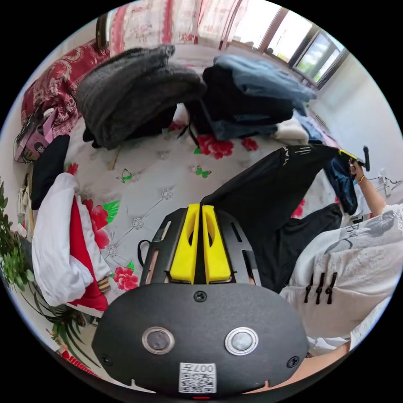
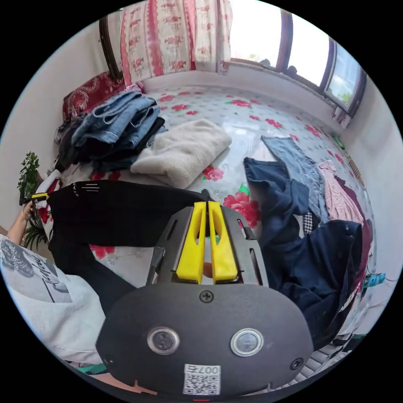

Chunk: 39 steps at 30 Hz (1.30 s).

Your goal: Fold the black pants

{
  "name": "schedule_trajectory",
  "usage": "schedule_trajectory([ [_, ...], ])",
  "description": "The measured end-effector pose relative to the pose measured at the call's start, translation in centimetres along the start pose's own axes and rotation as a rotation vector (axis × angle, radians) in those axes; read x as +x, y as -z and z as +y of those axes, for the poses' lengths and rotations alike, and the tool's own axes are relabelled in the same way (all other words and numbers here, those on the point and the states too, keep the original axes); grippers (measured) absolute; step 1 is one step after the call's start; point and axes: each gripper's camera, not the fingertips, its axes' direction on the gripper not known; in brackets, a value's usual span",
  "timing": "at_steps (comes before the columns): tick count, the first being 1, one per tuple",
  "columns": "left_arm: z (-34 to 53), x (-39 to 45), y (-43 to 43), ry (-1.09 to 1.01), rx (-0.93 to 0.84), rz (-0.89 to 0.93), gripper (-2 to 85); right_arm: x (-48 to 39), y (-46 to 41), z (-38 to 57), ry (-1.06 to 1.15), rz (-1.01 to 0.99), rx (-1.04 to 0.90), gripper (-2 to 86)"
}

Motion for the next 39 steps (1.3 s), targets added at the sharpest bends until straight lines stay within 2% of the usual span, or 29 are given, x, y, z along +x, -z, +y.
schedule_trajectory([
  [4, 5.7, 1.7, 5.9, 0.013, 0.143, 0.049, -0.9, 0.4, 7.7, 6.4, -0.027, -0.004, 0.114, -0.3],
  [7, 11.3, 3.6, 8.1, 0.024, 0.166, 0.052, -0.9, 0.1, 10.0, 12.3, -0.037, 0.011, 0.088, -0.3],
  [10, 16.8, 5.1, 6.6, 0.075, 0.059, 0.065, -0.9, -0.2, 8.1, 18.7, -0.049, 0.041, -0.072, -0.3],
  [12, 20.6, 6.0, 2.7, 0.130, -0.089, 0.071, -0.9, 0.0, 5.1, 22.5, -0.079, 0.046, -0.199, -0.3],
  [15, 23.7, 6.7, -2.9, 0.173, -0.269, 0.099, -0.9, 1.0, -0.4, 27.9, -0.148, 0.001, -0.410, -0.3],
  [17, 24.3, 6.9, -4.9, 0.180, -0.323, 0.082, -0.9, 1.7, -2.2, 29.5, -0.169, 0.020, -0.471, -0.3],
  [20, 23.4, 6.4, -5.1, 0.183, -0.321, 0.075, -0.9, 3.5, -0.9, 28.9, -0.174, 0.003, -0.415, -0.2],
  [25, 22.3, 8.3, -2.7, 0.042, -0.280, 0.018, -0.9, 4.9, 6.1, 27.5, -0.080, 0.042, -0.228, -0.2],
  [29, 25.3, 8.5, -5.9, 0.060, -0.387, 0.016, -0.9, 5.7, 5.3, 31.4, -0.091, 0.092, -0.287, 0.0],
  [31, 26.3, 8.3, -7.6, 0.078, -0.418, 0.017, -0.9, 6.8, 2.3, 34.9, -0.146, 0.101, -0.395, 0.4],
  [33, 26.9, 8.0, -9.6, 0.105, -0.464, 0.006, -0.8, 7.8, 1.3, 36.8, -0.216, 0.081, -0.424, 1.0],
  [39, 28.1, 8.4, -9.3, 0.091, -0.459, -0.059, 0.0, 13.2, 7.7, 39.0, -0.421, -0.003, -0.228, 5.1],
])
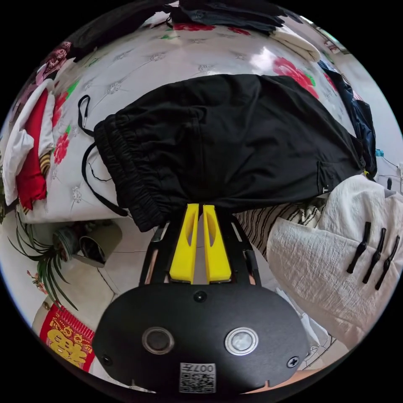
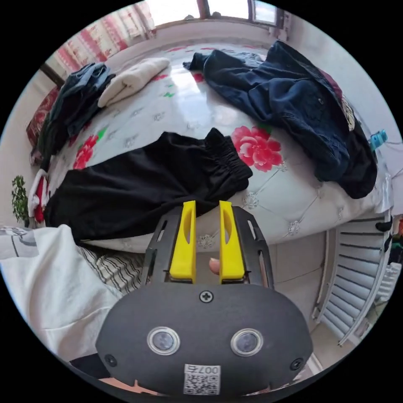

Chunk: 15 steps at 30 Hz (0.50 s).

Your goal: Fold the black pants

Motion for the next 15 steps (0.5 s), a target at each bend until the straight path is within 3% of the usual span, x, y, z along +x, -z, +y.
schedule_trajectory([
  [5, 5.2, -2.7, 0.8, 0.151, 0.134, 0.102, 3.0, 9.6, 3.4, 3.5, -0.289, -0.297, 0.171, 6.3],
  [10, 10.3, -5.5, 0.9, 0.318, 0.265, 0.201, 6.1, 17.3, 1.0, 7.0, -0.570, -0.566, 0.290, 8.4],
  [15, 14.0, -8.4, -1.0, 0.481, 0.357, 0.319, 6.5, 17.6, -1.8, 6.2, -0.602, -0.600, 0.293, 7.9],
])
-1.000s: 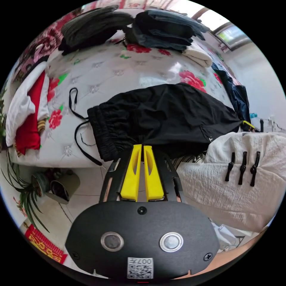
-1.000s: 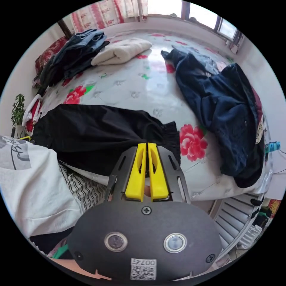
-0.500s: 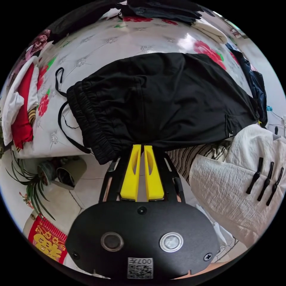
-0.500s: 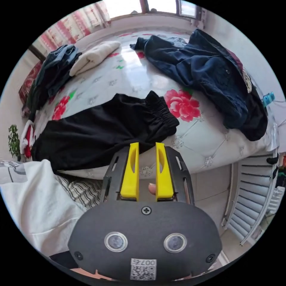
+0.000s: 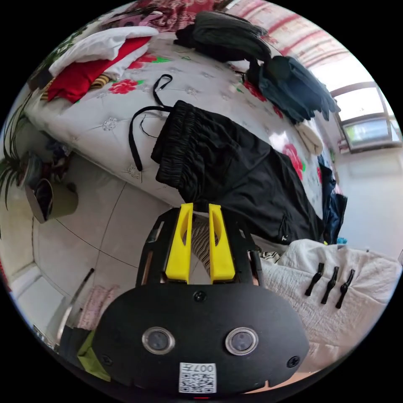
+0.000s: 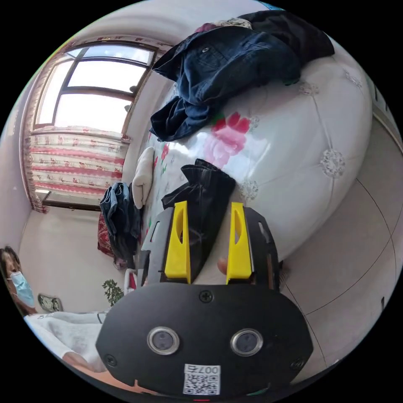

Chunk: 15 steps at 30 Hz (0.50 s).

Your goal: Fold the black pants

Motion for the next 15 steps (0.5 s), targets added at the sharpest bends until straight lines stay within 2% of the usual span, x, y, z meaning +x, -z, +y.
schedule_trajectory([
  [3, 0.7, -1.8, 0.1, 0.039, 0.037, 0.059, 6.6, -0.7, -0.9, -1.6, -0.020, 0.033, -0.041, 4.4],
  [5, 1.1, -2.7, 0.2, 0.048, 0.039, 0.060, 6.9, -1.4, 0.8, -2.6, -0.017, 0.039, 0.030, 2.3],
  [8, 1.8, -4.4, 0.4, 0.068, 0.071, 0.089, 7.4, -0.1, 4.4, -3.2, -0.047, -0.082, 0.146, 0.8],
  [11, 2.6, -6.3, -0.5, 0.116, 0.100, 0.189, 7.8, 3.0, 5.9, -2.2, -0.201, 0.000, 0.202, 0.1],
  [13, 3.0, -7.2, -1.3, 0.152, 0.108, 0.236, 8.4, 4.0, 6.2, -1.1, -0.288, -0.069, 0.245, -0.1],
  [15, 3.4, -8.0, -1.6, 0.176, 0.125, 0.247, 8.7, 1.9, 5.8, -0.8, -0.242, -0.111, 0.271, -0.1],
])
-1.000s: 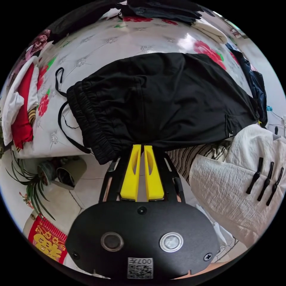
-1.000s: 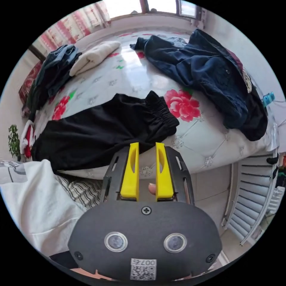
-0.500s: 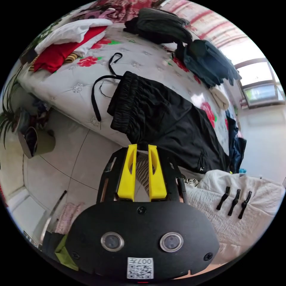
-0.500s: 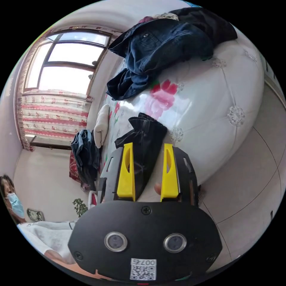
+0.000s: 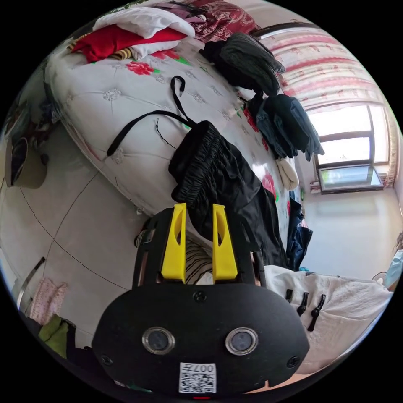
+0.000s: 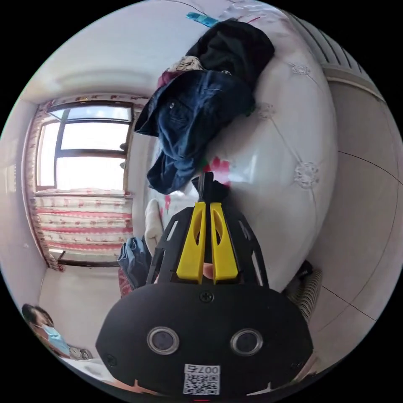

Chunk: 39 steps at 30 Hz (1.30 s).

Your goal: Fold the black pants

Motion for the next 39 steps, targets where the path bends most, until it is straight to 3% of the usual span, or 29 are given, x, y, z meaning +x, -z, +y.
schedule_trajectory([
  [5, 0.1, -1.7, 0.9, -0.015, -0.008, -0.028, 8.6, -14.5, -4.8, 6.8, 0.461, -0.138, -0.221, 0.0],
  [10, 1.1, -4.8, 1.5, 0.041, 0.033, 0.003, 8.8, -27.3, -11.6, 27.9, 1.112, -0.255, -0.605, 0.4],
  [11, 1.4, -5.8, 1.3, 0.066, 0.044, 0.041, 9.1, -27.6, -12.7, 30.6, 1.164, -0.265, -0.666, 0.6],
  [13, 1.6, -7.0, 0.6, 0.097, 0.073, 0.095, 9.9, -25.9, -18.3, 41.1, 1.337, -0.234, -0.983, 1.2],
  [16, 1.6, -8.5, -0.5, 0.149, 0.133, 0.198, 11.4, -20.4, -25.4, 50.9, 1.378, -0.015, -1.395, 1.7],
  [21, 1.3, -10.0, -1.6, 0.179, 0.164, 0.274, 11.5, -21.2, -24.1, 54.4, 1.531, 0.008, -1.334, 2.0],
  [28, 0.1, -8.4, -2.5, 0.159, 0.198, 0.343, 12.2, -20.6, -25.7, 49.2, 1.177, -0.025, -1.290, 0.1],
  [32, -1.5, -6.6, -4.2, 0.126, 0.166, 0.233, 9.7, -20.7, -25.8, 49.0, 1.150, -0.060, -1.291, -0.2],
  [35, -1.9, -7.2, -5.2, 0.206, 0.188, 0.348, 8.1, -21.1, -25.9, 49.3, 1.164, -0.074, -1.294, -0.2],
  [39, -2.8, -4.1, -5.6, 0.132, 0.219, 0.386, 5.3, -21.0, -26.7, 49.1, 1.171, -0.022, -1.290, -0.3],
])
